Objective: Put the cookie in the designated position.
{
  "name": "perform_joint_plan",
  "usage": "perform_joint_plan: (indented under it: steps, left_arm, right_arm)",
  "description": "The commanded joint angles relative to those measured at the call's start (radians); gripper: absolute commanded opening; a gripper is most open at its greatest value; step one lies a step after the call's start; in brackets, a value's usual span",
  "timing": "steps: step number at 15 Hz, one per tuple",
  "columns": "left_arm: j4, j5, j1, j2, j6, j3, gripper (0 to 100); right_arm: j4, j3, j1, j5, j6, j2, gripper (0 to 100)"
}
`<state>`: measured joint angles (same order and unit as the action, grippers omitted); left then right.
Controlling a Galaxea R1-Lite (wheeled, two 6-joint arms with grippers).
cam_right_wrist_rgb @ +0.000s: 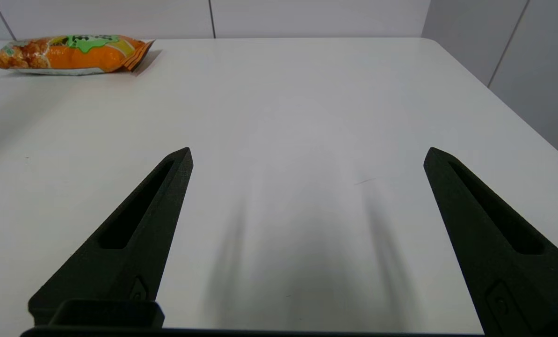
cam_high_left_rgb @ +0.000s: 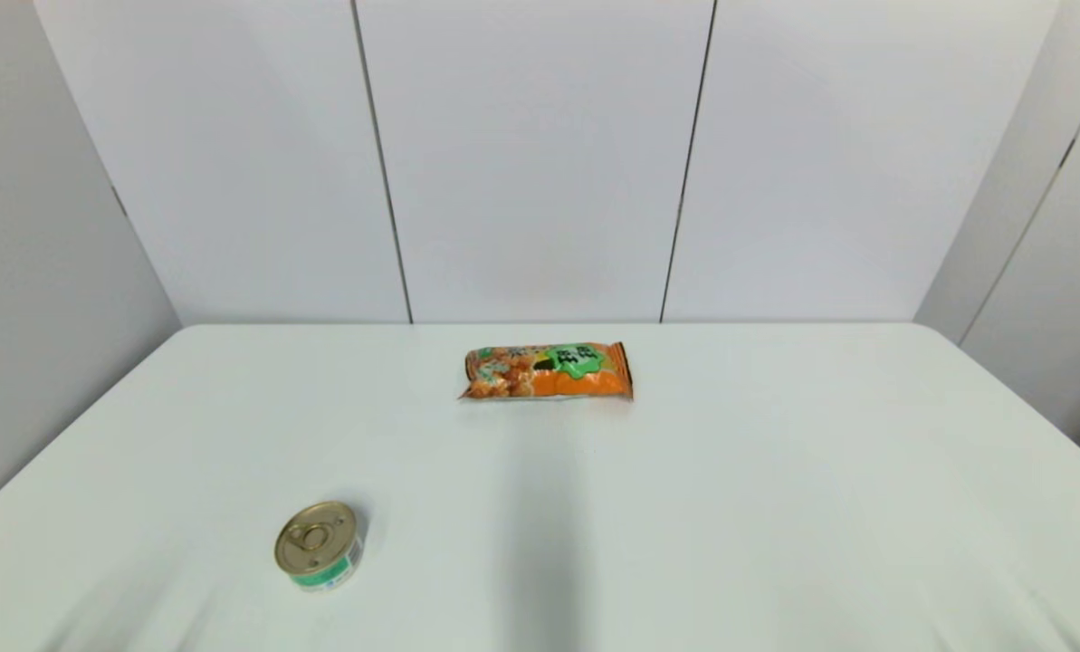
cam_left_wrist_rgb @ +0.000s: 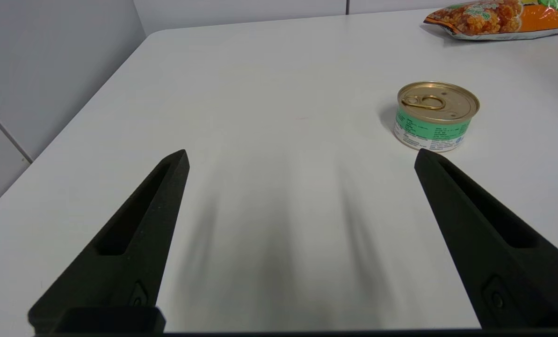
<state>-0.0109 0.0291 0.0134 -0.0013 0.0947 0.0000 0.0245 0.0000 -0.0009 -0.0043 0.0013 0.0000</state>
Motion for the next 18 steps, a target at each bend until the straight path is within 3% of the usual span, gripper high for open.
perform_joint_plan:
  steps: [1, 18]
  left_arm:
    - [0.0, 0.002, 0.0, 0.001, 0.0, 0.0, 100]
    - [0.0, 0.0, 0.0, 0.001, -0.009, 0.0, 100]
  right_arm:
    - [0.0, 0.009, 0.001, 0.0, 0.0, 0.0, 100]
    - [0.0, 0.008, 0.001, 0.0, 0.0, 0.0, 100]
